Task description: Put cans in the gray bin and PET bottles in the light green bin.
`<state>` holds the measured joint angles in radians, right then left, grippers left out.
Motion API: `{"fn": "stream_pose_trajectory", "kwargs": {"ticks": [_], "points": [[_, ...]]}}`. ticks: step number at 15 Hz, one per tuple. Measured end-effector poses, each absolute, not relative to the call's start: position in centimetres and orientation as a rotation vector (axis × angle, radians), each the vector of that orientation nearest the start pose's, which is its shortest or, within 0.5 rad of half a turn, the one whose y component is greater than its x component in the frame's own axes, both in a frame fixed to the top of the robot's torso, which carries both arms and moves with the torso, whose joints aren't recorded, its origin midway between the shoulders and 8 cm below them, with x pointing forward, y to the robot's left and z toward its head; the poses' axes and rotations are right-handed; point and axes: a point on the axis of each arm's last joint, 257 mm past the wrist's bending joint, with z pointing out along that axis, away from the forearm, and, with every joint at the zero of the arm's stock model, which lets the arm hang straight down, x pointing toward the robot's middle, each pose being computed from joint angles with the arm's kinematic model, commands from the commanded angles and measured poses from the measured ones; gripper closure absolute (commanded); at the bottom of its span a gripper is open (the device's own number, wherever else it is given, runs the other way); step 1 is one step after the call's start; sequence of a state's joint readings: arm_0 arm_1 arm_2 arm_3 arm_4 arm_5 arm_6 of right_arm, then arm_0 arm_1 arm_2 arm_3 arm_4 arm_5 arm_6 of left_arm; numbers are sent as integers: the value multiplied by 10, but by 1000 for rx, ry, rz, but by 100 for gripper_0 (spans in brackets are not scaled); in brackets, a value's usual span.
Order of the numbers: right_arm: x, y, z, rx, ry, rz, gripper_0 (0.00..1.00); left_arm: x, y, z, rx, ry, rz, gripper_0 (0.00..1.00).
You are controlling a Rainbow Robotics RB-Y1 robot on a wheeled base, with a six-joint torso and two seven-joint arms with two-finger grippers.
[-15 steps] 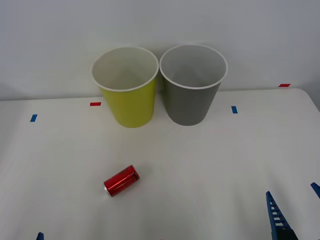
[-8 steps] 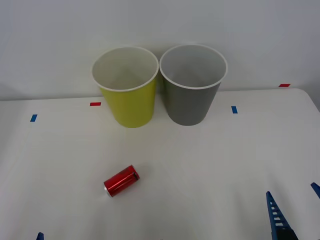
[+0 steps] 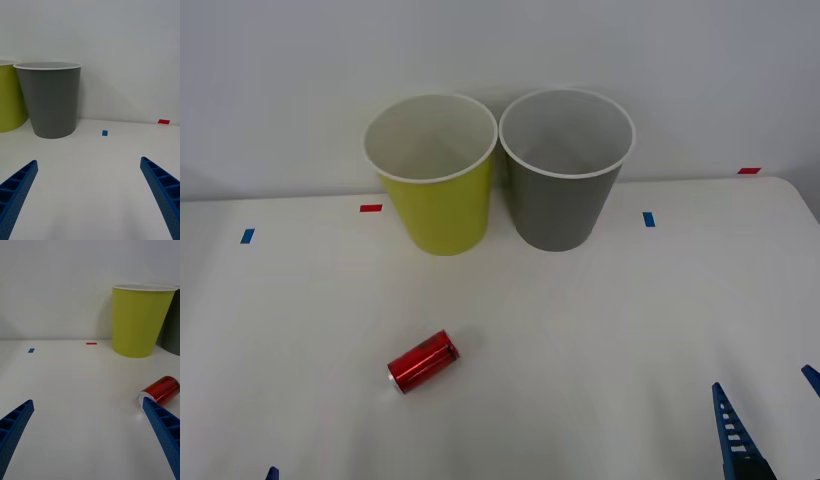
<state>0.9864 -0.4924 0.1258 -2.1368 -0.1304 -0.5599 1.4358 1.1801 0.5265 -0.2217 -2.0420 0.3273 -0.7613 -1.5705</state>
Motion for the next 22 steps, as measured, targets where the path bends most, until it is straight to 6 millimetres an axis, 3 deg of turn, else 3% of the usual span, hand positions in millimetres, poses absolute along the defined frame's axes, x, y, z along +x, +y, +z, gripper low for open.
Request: {"fn": "stream_pose_trajectory", "kwargs": {"ticks": [10, 18, 22], "points": [[258, -279, -195, -163, 1482, 69, 5, 223, 275, -255, 462, 1681, -125, 0], [258, -279, -195, -163, 1482, 69, 5, 259, 243, -267, 711, 1816, -96, 0], [258, -279, -195, -163, 1482, 69, 6, 272, 224, -262, 811, 1900, -59, 0]]}}
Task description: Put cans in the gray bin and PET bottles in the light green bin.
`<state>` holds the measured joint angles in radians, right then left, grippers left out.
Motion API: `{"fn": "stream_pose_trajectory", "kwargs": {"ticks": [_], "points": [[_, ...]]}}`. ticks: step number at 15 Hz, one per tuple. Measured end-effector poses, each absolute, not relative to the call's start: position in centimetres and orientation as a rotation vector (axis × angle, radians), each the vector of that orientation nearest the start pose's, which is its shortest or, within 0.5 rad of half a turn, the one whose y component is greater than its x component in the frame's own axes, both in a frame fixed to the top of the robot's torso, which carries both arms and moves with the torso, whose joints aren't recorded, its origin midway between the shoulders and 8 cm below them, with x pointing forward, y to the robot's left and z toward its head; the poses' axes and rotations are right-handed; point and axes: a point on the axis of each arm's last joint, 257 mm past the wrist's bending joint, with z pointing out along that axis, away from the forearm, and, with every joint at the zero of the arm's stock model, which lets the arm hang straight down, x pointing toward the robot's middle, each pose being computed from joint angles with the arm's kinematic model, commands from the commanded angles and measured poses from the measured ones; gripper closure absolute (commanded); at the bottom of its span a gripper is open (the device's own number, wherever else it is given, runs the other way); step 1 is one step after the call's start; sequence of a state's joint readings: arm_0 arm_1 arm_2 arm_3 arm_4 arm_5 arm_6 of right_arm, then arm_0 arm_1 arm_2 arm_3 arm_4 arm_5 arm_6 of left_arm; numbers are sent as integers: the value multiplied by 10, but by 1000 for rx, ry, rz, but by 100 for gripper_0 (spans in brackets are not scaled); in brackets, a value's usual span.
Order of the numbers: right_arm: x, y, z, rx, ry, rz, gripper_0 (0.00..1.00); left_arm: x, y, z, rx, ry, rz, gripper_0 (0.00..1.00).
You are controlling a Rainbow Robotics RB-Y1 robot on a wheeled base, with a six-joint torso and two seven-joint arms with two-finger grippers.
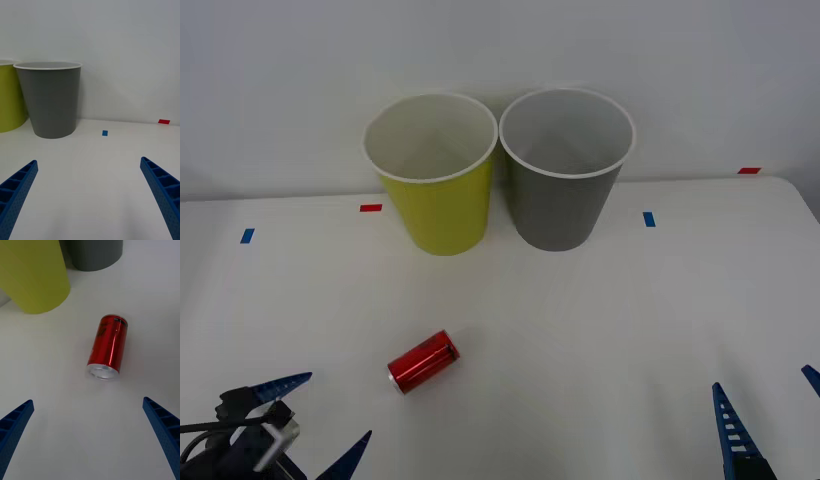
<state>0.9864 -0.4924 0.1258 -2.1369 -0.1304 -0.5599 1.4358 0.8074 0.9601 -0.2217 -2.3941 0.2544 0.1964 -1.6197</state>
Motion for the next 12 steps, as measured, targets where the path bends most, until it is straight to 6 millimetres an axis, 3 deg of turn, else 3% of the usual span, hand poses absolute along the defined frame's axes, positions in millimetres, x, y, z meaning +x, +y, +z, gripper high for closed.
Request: {"fn": "stream_pose_trajectory", "kwargs": {"ticks": [7, 12], "points": [[258, -279, -195, -163, 1482, 69, 6, 311, 209, -241, 981, 1949, 72, 0], [258, -279, -195, -163, 1482, 69, 5, 322, 199, -244, 996, 2044, 47, 0]]}}
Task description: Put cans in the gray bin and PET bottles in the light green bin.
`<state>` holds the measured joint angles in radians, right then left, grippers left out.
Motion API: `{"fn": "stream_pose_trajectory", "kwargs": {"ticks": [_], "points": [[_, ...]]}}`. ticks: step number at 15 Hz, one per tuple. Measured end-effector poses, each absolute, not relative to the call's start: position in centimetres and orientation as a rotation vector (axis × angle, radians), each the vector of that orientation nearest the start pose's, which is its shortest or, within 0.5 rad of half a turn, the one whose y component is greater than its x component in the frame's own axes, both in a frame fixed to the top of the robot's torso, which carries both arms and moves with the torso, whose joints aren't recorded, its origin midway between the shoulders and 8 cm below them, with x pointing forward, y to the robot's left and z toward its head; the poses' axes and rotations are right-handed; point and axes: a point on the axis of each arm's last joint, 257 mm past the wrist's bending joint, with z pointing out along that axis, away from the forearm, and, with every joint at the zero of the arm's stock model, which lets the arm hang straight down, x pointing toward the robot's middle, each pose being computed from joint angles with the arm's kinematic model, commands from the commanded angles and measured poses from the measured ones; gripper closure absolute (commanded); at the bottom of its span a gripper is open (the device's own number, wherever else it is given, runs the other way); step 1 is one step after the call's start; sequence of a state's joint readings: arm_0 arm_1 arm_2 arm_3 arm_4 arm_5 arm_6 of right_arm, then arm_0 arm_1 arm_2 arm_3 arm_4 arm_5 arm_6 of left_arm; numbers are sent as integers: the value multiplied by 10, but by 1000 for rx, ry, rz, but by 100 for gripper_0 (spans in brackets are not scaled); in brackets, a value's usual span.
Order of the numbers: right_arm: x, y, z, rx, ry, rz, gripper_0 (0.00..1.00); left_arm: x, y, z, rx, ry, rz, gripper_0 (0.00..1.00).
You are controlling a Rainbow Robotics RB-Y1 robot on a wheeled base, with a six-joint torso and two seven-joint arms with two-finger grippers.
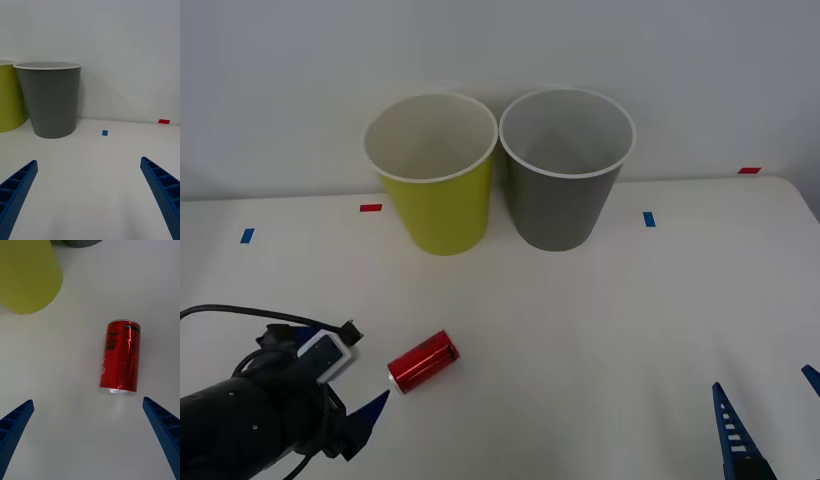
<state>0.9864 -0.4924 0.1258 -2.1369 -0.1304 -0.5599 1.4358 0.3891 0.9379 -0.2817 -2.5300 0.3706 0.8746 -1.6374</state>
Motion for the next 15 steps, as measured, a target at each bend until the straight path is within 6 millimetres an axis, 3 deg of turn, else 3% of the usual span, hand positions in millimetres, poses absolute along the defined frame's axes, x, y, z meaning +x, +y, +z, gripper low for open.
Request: {"fn": "stream_pose_trajectory", "kwargs": {"ticks": [4, 11, 15], "points": [[258, -279, -195, -163, 1482, 69, 5, 329, 191, -243, 1109, 2069, 71, 0], [258, -279, -195, -163, 1482, 69, 5, 333, 156, -243, 1157, 2083, -31, 0], [258, -279, -195, -163, 1482, 69, 5, 341, 147, -246, 1093, 2133, -91, 0]]}}
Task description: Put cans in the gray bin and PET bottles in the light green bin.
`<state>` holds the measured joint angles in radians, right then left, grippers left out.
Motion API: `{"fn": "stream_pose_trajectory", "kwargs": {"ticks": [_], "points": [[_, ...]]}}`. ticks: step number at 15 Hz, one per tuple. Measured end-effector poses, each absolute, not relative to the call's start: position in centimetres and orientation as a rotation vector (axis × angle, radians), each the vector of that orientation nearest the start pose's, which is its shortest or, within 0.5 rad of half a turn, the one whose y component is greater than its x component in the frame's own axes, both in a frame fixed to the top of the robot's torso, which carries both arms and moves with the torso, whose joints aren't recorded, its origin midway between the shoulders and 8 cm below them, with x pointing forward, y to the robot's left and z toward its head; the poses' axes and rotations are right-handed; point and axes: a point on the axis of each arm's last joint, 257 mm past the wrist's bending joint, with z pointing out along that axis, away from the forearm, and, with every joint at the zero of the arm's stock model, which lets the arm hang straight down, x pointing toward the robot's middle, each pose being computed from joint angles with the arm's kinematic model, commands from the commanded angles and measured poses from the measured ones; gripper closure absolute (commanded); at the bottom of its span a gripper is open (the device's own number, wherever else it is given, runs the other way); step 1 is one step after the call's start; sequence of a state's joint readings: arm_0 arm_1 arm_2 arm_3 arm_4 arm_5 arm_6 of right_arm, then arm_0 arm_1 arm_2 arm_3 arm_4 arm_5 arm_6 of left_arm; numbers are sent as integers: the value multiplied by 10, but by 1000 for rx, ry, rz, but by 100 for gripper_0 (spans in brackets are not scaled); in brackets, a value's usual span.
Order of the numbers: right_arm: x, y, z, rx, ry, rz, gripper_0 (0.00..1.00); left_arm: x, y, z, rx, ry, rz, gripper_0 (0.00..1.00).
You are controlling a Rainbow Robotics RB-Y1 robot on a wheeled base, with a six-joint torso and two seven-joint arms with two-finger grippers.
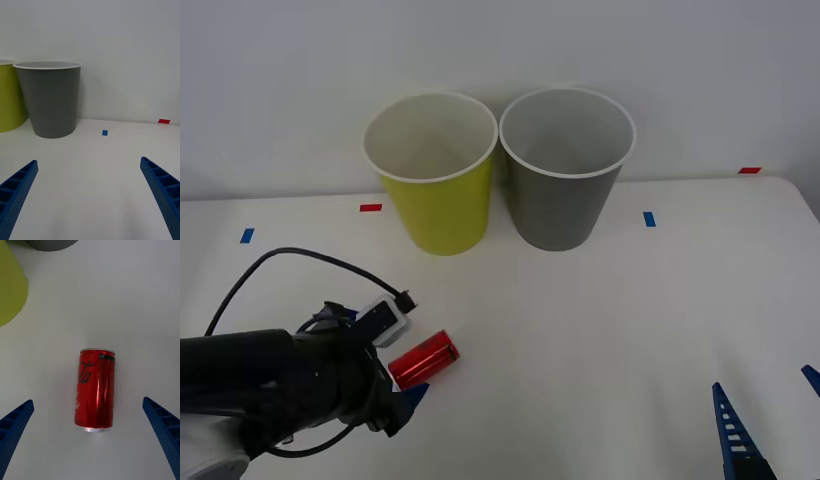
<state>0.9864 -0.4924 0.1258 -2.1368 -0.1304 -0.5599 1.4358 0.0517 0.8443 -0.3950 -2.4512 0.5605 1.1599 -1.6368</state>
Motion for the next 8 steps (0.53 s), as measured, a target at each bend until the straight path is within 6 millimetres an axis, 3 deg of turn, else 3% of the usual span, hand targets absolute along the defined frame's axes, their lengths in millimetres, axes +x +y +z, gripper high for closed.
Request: {"fn": "stream_pose_trajectory", "kwargs": {"ticks": [5, 8], "points": [[258, -279, -195, -163, 1482, 69, 5, 341, 130, -244, 1059, 2244, -106, 0], [258, -279, -195, -163, 1482, 69, 5, 342, 116, -255, 1063, 2285, -128, 0]]}}
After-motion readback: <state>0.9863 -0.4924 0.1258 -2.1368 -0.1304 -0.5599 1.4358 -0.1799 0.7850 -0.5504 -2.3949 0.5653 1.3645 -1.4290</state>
